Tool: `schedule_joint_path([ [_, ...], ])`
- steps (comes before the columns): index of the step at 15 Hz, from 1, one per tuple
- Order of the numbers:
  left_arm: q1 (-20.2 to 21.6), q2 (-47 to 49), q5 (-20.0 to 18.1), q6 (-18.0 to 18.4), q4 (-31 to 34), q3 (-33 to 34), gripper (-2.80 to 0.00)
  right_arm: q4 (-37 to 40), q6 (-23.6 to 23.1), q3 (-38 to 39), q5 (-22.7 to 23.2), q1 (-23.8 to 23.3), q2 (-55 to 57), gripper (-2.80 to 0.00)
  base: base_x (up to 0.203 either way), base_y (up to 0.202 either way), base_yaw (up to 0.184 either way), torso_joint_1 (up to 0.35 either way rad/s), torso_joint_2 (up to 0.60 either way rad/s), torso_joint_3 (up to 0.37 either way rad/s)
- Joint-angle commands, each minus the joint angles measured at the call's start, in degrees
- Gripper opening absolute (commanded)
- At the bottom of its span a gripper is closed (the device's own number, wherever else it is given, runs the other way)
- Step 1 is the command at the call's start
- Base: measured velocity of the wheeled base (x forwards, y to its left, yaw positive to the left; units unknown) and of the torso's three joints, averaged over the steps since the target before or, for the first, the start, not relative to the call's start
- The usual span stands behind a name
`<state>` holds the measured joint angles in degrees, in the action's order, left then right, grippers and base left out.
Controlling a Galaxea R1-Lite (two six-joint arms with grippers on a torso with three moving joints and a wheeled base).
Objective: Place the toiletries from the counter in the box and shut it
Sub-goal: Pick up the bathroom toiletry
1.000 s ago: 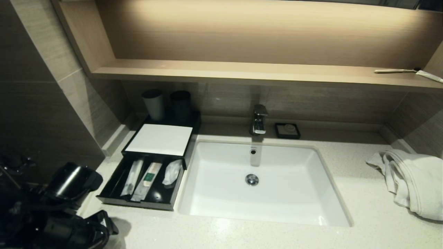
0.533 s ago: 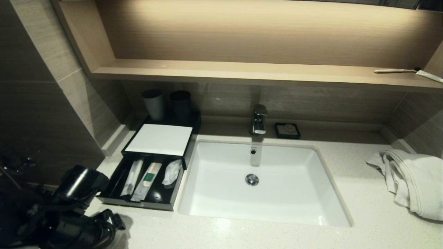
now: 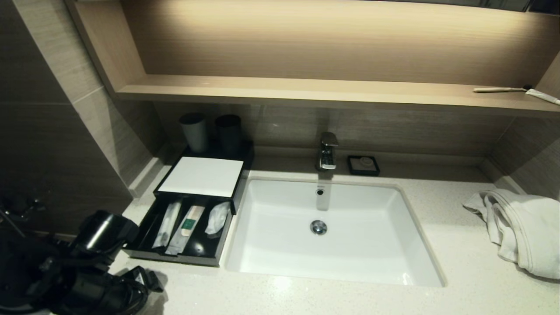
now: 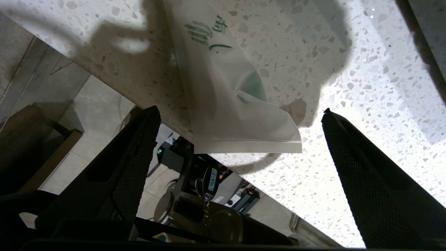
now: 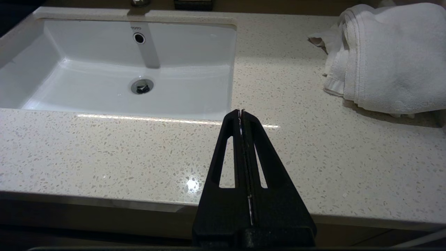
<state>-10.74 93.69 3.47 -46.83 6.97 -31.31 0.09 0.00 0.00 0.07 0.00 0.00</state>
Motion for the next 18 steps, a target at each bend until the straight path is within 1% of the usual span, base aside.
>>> schedule_joint_path([
  [1,0.63,0.18,0.04,-0.28,0.06,0.02,0.00,0.00,0.00,0.00,0.01,0.00,0.00,-2.80,0.000,0.000,0.000,0.000,0.00,0.000],
  [2,0.80,0.18,0.04,-0.19,0.06,-0.16,0.00,0.00,-0.09,0.00,0.01,0.00,0.00,-2.80,0.000,0.000,0.000,0.000,0.00,0.000],
  [3,0.87,0.18,0.04,-0.19,0.06,-0.22,-2.80,0.00,-0.09,0.00,0.10,0.00,0.00,-2.80,0.000,0.000,0.000,0.000,0.00,0.000],
  [13,0.89,-0.14,0.13,-0.19,0.06,-0.16,-2.80,0.00,-0.01,0.00,0.01,0.00,0.00,-2.80,0.000,0.000,0.000,0.000,0.00,0.000],
  [18,0.89,-3.34,0.32,-0.20,0.45,0.00,-2.80,0.02,0.00,0.00,0.01,0.00,0.00,-2.80,0.000,0.000,0.000,0.000,0.00,0.000],
])
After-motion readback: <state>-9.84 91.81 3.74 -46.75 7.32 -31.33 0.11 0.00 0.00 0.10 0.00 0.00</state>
